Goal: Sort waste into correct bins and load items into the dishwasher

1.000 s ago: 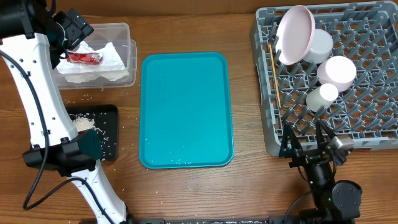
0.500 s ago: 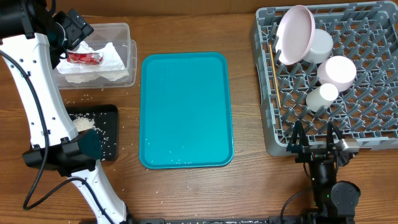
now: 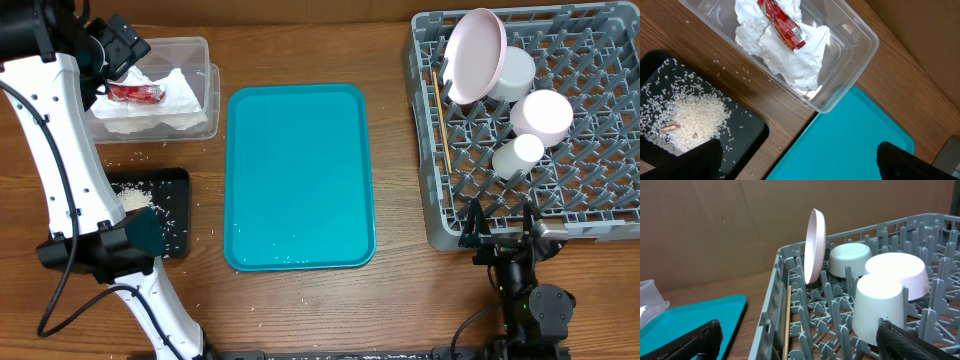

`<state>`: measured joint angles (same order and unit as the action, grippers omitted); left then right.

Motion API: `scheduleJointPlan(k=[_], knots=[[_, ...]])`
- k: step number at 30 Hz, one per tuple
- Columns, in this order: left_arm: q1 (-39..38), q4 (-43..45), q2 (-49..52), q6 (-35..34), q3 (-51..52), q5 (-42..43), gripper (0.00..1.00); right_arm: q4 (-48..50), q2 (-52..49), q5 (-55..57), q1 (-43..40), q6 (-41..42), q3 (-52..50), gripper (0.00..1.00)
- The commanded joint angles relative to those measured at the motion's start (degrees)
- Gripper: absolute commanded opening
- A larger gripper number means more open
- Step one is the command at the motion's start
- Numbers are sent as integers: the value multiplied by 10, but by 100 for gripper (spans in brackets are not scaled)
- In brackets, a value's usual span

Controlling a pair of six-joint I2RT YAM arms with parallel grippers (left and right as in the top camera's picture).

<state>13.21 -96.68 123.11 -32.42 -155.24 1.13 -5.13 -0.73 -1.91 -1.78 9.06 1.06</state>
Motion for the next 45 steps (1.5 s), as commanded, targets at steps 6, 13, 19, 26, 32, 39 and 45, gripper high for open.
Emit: scheduleJointPlan(k=[6, 13, 19, 26, 32, 39, 45], knots=[[-1, -1, -6, 7, 0, 2, 100, 3, 6, 5, -2, -5, -6, 100], [-1, -1, -6, 7, 0, 2, 100, 3, 6, 5, -2, -5, -6, 100], [-1, -1, -6, 7, 0, 2, 100, 3, 6, 5, -2, -5, -6, 100], [-1, -1, -10, 61, 0, -5, 100, 3, 6, 5, -2, -5, -6, 100], [-38, 5, -84, 119, 108, -83, 100, 3, 6, 5, -2, -5, -6, 100], [-103, 137, -259, 162, 418, -92, 100, 3, 6, 5, -2, -5, -6, 100], [-132, 282, -426, 162, 671, -68, 100, 3, 6, 5, -2, -5, -6, 100]])
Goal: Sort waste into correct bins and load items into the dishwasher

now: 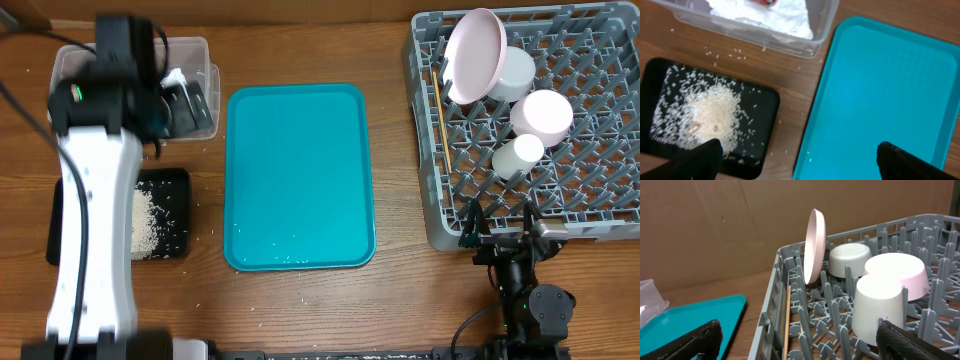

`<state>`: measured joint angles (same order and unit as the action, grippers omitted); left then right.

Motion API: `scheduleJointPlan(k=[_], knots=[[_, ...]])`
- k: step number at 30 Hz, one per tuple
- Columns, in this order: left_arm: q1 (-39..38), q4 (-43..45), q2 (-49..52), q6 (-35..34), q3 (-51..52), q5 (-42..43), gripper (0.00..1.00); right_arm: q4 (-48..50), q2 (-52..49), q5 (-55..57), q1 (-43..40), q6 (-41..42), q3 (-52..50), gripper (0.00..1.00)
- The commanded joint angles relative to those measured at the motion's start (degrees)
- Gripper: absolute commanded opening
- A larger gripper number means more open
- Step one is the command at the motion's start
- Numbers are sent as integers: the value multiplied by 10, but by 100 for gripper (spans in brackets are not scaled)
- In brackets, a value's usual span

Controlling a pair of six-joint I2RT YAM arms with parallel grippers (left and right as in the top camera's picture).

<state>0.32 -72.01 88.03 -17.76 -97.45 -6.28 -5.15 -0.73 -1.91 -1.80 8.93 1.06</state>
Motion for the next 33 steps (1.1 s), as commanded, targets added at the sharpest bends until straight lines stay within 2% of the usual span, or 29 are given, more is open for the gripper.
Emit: scheduleJointPlan(k=[1, 10, 18, 25, 31, 33], knots=[[-3, 56, -101, 15, 133, 13, 100, 3, 6, 5, -2, -4, -6, 100], [-3, 294, -350, 15, 496, 14, 100, 3, 6, 5, -2, -4, -6, 100], [-3, 486, -564, 14, 751, 15, 100, 3, 6, 5, -2, -4, -6, 100], [-3, 664, -674, 8, 889, 15, 100, 3, 6, 5, -2, -4, -6, 100], [-3, 752, -745, 9, 970, 30, 100, 3, 6, 6, -2, -4, -6, 100], [-3, 735, -768, 16, 972, 33, 100, 3, 6, 6, -2, -4, -6, 100]])
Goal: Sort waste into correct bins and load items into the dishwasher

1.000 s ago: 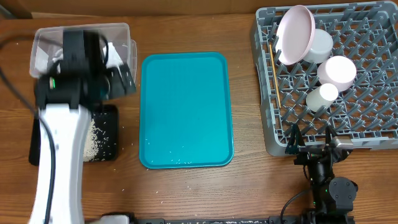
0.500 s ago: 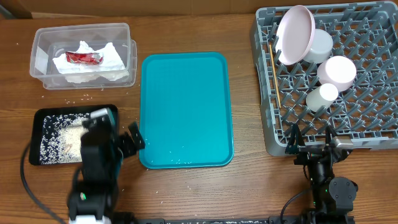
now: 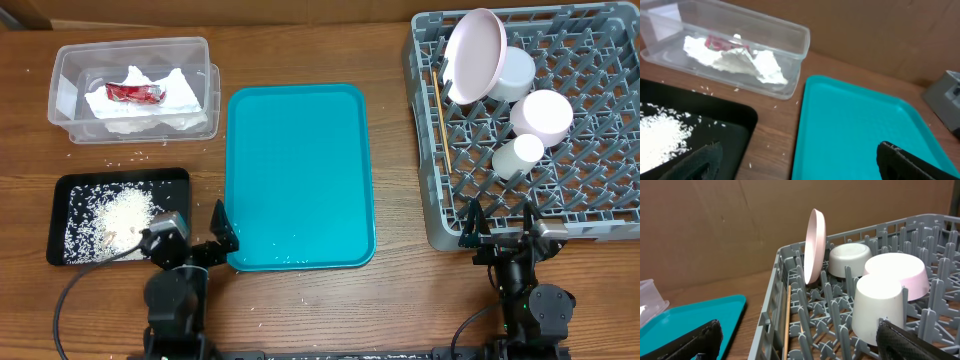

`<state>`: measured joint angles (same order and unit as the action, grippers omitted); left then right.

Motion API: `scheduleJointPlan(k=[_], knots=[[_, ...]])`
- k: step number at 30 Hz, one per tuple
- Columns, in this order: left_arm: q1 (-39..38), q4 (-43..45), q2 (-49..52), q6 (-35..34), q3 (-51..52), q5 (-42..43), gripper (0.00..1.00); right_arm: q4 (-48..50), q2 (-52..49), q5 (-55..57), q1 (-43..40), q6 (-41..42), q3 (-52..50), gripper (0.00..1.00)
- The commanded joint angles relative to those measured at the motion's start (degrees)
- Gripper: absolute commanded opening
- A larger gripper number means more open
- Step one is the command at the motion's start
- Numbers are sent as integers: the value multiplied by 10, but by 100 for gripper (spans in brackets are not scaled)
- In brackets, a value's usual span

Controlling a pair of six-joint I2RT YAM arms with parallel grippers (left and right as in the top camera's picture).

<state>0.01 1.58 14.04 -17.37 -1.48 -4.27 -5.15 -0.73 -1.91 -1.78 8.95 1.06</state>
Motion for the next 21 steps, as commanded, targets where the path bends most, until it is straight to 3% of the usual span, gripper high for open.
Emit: scheduleJointPlan(k=[1, 6, 10, 21], knots=[[0, -5, -40, 15, 12, 14, 100, 3, 6, 5, -2, -4, -6, 100], [0, -63, -85, 55, 12, 24, 100, 3, 6, 5, -2, -4, -6, 100], [0, -61, -97, 99, 12, 37, 100, 3, 6, 5, -2, -4, -6, 100], [0, -61, -139, 101, 12, 41, 100, 3, 6, 5, -2, -4, -6, 100]])
